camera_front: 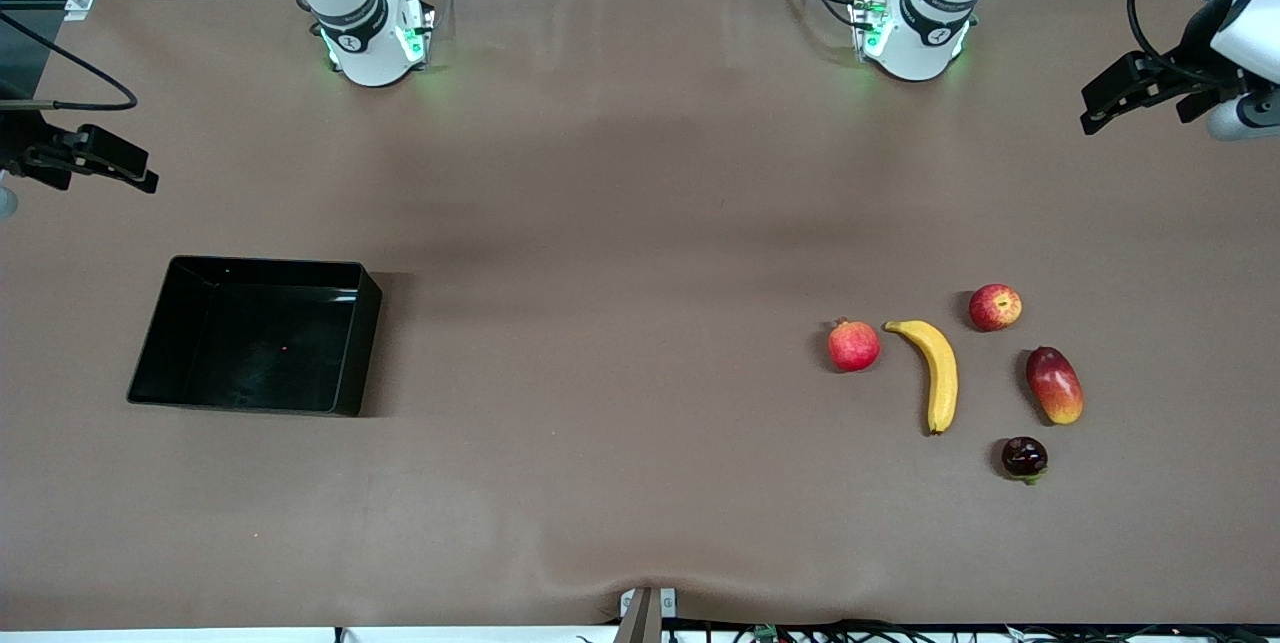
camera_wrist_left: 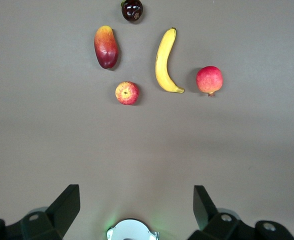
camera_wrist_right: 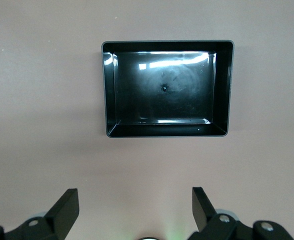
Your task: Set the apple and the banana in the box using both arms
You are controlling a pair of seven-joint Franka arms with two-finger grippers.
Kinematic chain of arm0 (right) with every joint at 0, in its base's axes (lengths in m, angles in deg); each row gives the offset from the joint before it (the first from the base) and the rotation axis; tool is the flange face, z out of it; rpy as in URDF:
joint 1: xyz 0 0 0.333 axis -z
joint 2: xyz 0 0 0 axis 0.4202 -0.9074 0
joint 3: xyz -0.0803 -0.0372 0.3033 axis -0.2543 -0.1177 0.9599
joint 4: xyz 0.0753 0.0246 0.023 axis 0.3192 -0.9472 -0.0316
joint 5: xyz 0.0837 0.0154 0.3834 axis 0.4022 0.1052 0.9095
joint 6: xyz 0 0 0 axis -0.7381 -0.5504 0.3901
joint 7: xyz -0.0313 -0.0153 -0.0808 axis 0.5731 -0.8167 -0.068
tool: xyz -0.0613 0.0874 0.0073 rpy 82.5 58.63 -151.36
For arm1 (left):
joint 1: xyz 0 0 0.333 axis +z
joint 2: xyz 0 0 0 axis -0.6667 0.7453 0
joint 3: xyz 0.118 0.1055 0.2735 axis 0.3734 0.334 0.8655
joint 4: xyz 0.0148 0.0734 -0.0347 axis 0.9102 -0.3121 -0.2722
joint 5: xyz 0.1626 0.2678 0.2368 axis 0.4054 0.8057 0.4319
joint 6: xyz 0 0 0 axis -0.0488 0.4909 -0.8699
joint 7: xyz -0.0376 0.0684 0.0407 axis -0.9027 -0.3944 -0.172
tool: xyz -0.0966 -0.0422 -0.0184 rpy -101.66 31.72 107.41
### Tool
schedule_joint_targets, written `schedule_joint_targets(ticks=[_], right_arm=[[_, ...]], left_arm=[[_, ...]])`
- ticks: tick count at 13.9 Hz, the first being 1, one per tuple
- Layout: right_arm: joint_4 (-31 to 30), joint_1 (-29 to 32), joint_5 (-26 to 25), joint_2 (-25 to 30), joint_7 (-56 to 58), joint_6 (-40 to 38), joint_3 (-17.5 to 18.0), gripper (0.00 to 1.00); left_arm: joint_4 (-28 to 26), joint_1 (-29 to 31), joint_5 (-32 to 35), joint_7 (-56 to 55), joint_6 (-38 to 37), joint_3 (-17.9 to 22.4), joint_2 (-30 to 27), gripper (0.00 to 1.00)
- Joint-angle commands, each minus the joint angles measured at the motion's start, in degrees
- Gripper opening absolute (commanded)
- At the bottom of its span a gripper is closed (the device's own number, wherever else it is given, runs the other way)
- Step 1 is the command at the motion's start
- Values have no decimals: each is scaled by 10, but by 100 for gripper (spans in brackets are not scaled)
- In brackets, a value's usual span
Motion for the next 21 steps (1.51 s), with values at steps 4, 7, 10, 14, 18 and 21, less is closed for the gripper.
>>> schedule_joint_targets(ticks=[4, 7, 10, 14, 18, 21], right_arm=[[0, 5, -2, 4, 6, -4, 5, 100], [-1, 18, -3, 1, 10, 1, 2, 100], [-23, 63, -3, -6, 78, 43, 1, 100], [-40, 134, -3, -52, 153, 104, 2, 100], [-42, 172, -3, -122, 201, 177, 1, 100], [-60, 196, -3, -173, 216, 255, 1, 100]], left_arm=[[12, 4, -1, 4, -10, 2, 20, 100], [10, 3, 0, 1, -3, 4, 61, 100], [-18, 3, 1, -7, 31, 4, 97, 100], [-154, 13, 13, -3, 173, 1, 83, 100], [-255, 15, 24, -3, 311, 1, 91, 100], [-298, 18, 50, -4, 393, 1, 114, 100]])
